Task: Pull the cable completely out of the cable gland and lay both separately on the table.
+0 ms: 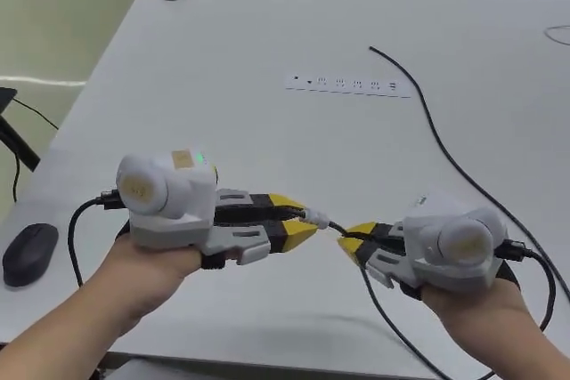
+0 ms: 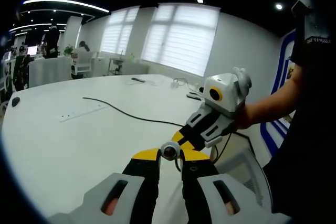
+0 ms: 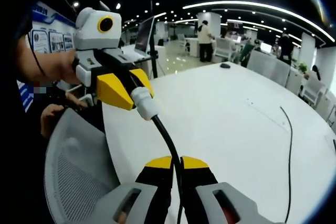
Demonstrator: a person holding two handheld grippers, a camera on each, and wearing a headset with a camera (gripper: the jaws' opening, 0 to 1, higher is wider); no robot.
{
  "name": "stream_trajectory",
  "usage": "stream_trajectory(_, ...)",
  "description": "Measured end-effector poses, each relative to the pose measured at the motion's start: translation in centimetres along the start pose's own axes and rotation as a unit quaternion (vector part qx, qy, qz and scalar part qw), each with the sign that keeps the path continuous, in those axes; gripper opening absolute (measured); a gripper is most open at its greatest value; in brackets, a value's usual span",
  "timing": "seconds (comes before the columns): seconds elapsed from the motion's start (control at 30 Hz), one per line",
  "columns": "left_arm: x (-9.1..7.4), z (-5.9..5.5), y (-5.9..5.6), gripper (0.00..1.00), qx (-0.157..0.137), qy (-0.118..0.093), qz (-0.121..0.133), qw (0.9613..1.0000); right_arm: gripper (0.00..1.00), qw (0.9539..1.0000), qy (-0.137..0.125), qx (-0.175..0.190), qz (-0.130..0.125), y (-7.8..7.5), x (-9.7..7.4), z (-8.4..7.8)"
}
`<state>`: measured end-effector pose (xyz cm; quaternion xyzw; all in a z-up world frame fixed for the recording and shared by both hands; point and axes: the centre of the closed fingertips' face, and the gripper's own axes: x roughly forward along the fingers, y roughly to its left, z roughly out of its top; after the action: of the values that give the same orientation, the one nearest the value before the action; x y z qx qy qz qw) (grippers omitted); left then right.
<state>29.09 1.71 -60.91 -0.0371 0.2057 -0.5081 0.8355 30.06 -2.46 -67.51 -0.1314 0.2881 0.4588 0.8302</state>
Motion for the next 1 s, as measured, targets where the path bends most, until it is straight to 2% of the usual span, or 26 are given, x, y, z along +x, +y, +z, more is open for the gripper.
stream_trajectory(0.3,-0.3,-0.1,0.0,0.15,-0.002,-0.001,0.004,1.0000,0.00,0.9993,0.019,0.029,-0.013,-1.1,-0.5,-2.4)
stream_trajectory(0.4,-0.4,-0.1,0.0,0.15,-0.004,-0.003,0.005,1.0000,0.00,0.9994,0.021,0.022,-0.014,-1.1,-0.8,-3.0)
stream_trajectory(0.43,-0.4,-0.2,0.0,0.15,-0.004,-0.002,0.006,1.0000,0.00,0.9998,0.018,0.008,-0.010,-0.9,-0.8,-3.3)
stream_trajectory(0.5,-0.6,-0.2,0.2,0.15,-0.001,-0.001,0.009,1.0000,0.00,0.9996,0.024,0.005,-0.017,-1.1,-0.8,-3.8)
stream_trajectory(0.6,-0.8,-0.2,0.3,0.15,-0.003,-0.002,0.010,0.9999,0.00,0.9990,0.019,0.031,-0.025,-1.8,-1.1,-4.2)
stream_trajectory(1.0,-0.7,-1.1,0.0,0.15,0.001,0.006,0.011,0.9999,0.00,0.9985,0.016,0.045,-0.029,-2.2,-1.5,-4.0)
